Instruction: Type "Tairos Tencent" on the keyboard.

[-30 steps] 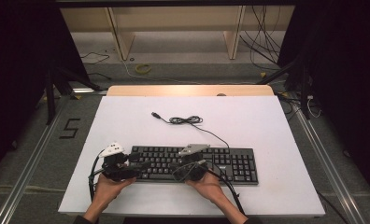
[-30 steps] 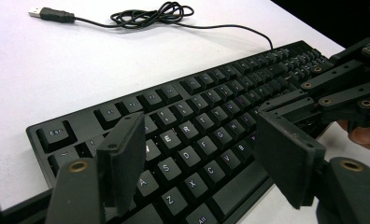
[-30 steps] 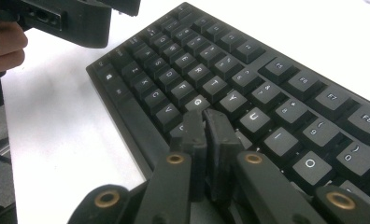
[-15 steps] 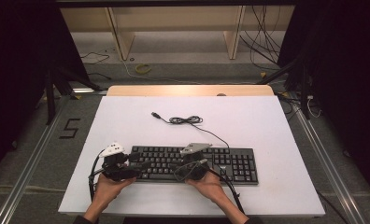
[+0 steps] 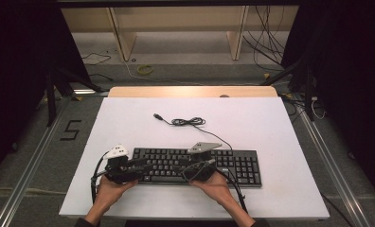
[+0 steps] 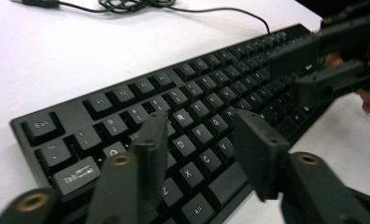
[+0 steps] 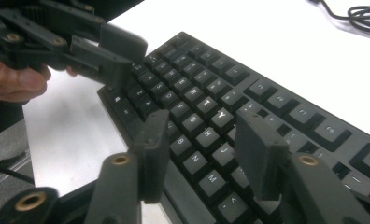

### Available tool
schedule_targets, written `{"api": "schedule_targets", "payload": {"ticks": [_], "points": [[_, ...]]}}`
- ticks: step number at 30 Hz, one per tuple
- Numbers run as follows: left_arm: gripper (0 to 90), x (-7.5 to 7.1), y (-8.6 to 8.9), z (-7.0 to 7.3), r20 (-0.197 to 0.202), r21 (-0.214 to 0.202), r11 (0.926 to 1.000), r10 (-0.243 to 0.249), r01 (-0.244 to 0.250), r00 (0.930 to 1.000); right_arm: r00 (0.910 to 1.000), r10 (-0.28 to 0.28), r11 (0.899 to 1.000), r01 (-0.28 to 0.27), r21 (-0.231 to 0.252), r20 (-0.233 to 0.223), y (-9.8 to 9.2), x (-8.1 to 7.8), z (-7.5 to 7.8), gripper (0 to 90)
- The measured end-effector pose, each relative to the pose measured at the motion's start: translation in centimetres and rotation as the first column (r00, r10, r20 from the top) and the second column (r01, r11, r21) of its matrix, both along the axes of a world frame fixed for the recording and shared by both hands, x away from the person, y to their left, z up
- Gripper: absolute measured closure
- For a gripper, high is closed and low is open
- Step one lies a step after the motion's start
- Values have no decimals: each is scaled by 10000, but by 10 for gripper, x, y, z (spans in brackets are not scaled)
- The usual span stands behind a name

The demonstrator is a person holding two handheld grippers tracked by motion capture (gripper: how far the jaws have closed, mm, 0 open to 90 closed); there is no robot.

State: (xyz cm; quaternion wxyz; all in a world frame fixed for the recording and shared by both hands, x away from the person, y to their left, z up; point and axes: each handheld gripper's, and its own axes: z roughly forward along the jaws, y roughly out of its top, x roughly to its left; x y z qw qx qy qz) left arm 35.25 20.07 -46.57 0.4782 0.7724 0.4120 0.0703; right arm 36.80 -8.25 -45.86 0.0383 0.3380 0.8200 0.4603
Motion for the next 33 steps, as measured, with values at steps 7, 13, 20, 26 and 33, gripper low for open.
{"api": "schedule_targets", "payload": {"ticks": [7, 13, 20, 26, 33], "points": [[725, 0, -9, -3, -229, 537, 9973, -498, 510, 9985, 9999, -152, 9999, 152, 10, 45, -3, -1, 2, 487], [821, 1, -18, -5, -366, 791, 9937, -770, 797, 9964, 9997, -236, 9997, 235, 53, 115, -6, -2, 4, 463], [888, 5, -26, -10, -526, 1131, 9900, -790, 846, 9955, 9995, -285, 9996, 285, -8, 112, -9, -3, 4, 436], [890, 7, -28, -11, -684, 1219, 9884, -823, 902, 9943, 9994, -333, 9994, 333, 8, 87, -12, -4, 4, 420], [890, 8, -30, -13, -789, 1355, 9871, -755, 857, 9940, 9992, -383, 9993, 383, 39, 93, -14, -5, 4, 414]]}}
